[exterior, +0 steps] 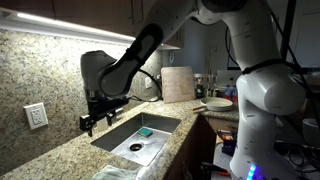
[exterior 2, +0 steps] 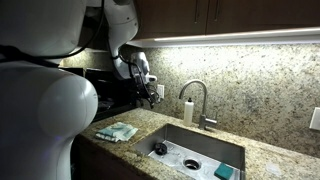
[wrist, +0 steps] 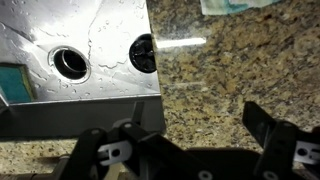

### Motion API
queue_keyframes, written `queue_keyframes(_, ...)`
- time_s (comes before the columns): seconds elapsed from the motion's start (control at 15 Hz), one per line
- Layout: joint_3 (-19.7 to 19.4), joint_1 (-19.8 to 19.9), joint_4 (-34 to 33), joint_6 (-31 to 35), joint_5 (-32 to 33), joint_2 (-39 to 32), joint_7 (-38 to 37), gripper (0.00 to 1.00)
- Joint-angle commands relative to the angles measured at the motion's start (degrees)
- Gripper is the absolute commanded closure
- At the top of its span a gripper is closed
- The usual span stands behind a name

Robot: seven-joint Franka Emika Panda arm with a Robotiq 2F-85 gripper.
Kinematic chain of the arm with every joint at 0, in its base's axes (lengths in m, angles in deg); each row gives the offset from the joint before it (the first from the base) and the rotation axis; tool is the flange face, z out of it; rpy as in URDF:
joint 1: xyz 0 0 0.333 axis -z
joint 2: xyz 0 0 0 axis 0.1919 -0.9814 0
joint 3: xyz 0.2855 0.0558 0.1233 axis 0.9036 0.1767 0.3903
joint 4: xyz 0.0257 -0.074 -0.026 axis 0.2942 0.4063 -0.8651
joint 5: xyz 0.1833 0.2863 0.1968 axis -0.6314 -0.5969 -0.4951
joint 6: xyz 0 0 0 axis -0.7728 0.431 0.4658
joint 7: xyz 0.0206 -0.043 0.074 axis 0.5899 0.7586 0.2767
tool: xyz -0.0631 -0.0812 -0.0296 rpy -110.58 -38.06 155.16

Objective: Move the tap faucet to the right

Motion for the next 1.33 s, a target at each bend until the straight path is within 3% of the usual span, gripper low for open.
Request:
queue_keyframes(0.0,-1.4,-0.5,1.7,1.5,-1.3,0.9,-0.7,0.00)
queue_keyframes(0.33,-4.3,-1.2,5.1,6.7,1.4,4.5,-7.6,0.00)
queue_keyframes(0.6,-8.7,-3.6,6.1,8.1,13.8,5.3,-16.5,0.00)
queue_keyframes(0.73,-6.6,-1.8,3.7,6.5,10.9,3.3,-13.2,0.00)
queue_keyframes(1.0,-6.2,-1.5,3.2,6.8,10.0,3.0,-13.1,0.00)
queue_keyframes(1.27,-10.5,-3.4,5.0,15.8,18.8,3.6,-25.3,0.00)
